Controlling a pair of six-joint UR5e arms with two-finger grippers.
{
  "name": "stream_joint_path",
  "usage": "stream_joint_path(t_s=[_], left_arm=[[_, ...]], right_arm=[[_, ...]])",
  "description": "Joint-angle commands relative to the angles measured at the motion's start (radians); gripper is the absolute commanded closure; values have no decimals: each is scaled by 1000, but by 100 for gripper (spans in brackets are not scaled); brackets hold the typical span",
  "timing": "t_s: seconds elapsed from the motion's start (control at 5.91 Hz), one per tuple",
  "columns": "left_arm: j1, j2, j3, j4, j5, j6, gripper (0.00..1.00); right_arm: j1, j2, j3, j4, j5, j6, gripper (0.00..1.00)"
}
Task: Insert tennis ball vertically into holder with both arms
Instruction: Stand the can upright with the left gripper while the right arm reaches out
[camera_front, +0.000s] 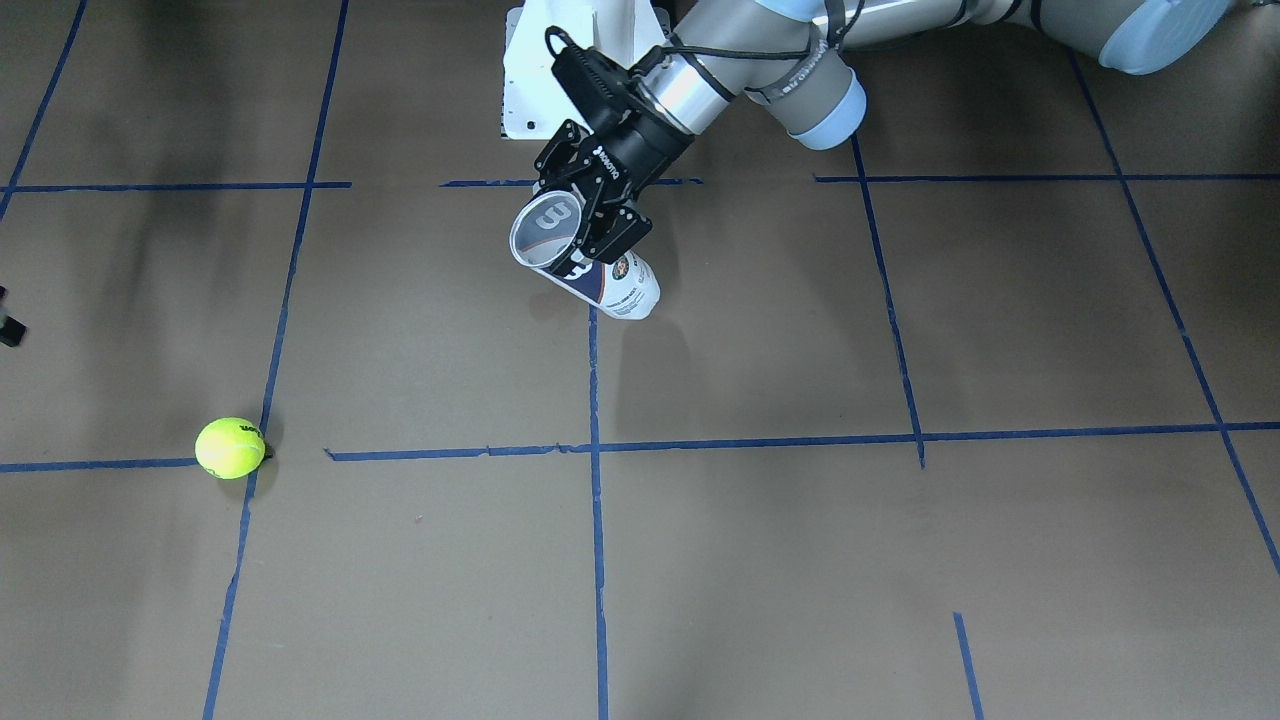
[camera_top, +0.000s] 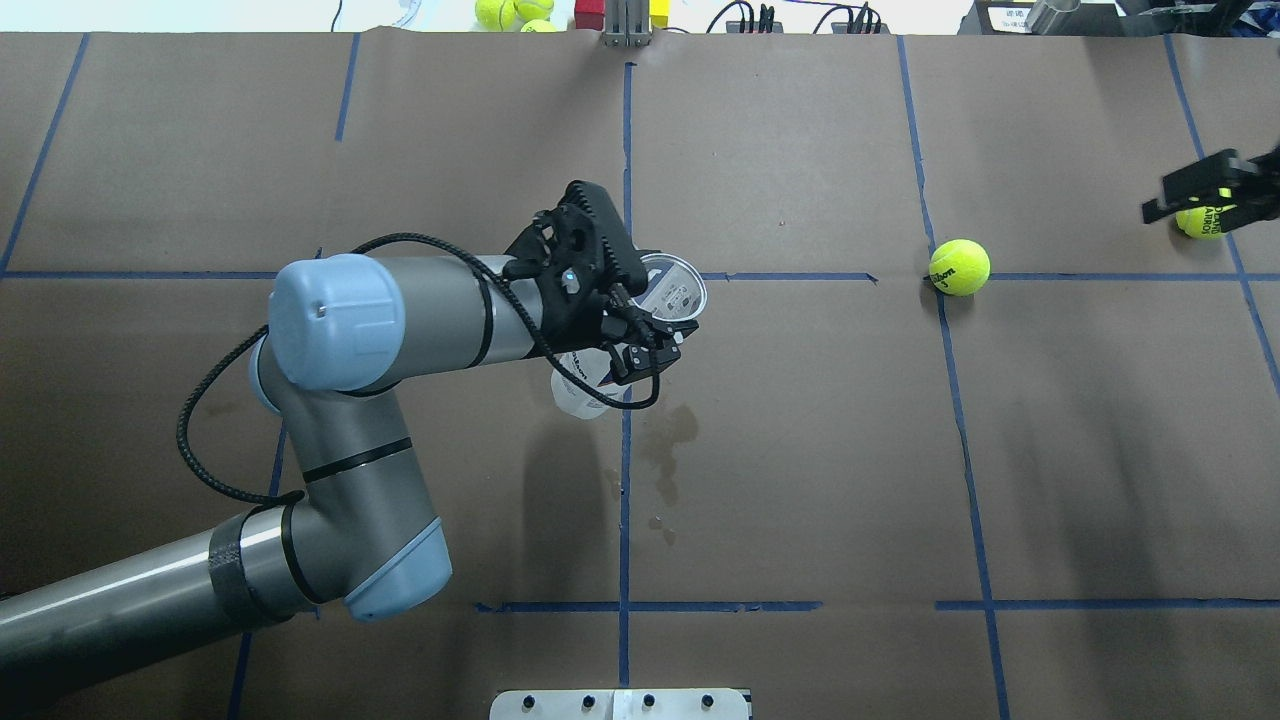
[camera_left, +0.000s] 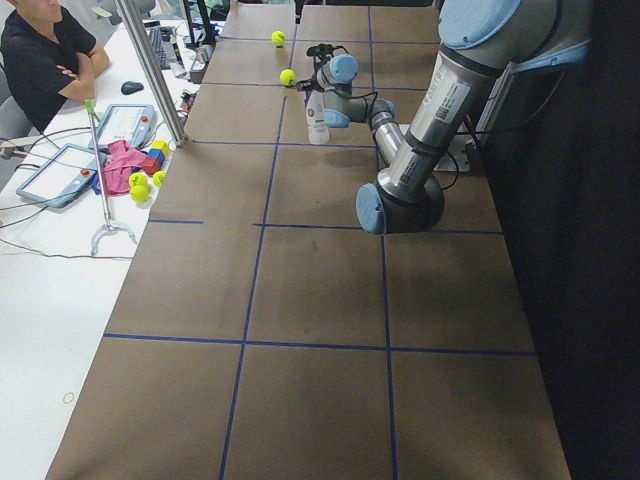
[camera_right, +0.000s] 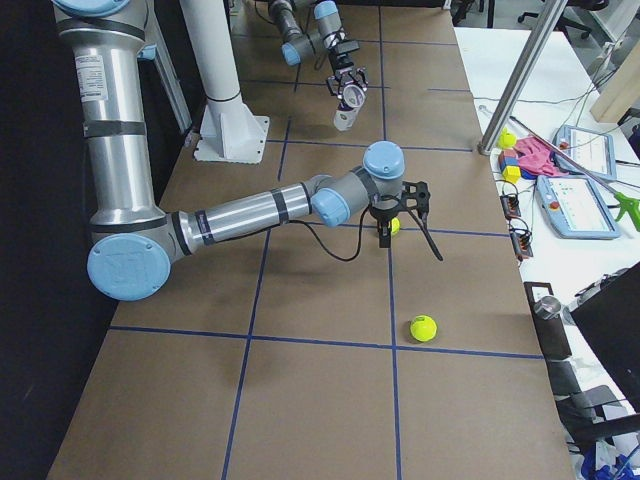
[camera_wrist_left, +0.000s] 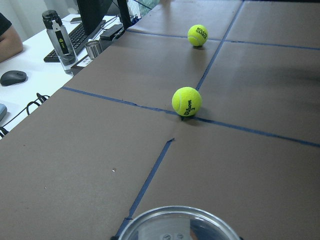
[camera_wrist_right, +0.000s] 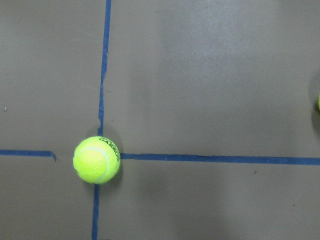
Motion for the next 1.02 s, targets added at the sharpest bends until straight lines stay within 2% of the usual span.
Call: stream_joint_path(t_s=[0.0,0.17,0.51,0.85], left_arm=[[4,32,149,-347,-2,-39,34],[9,32,202,-442,-2,-42,33],[9,31,203,-502,-2,-42,33],[15,32,207,-544,-2,-42,32]], right_arm=[[-93,52,-3,5,-122,109,1],[-107,53,-4,5,-127,126,1],[-201,96,-17,2,-234,213,0],[-224,136,-75,1,-255,212,0]])
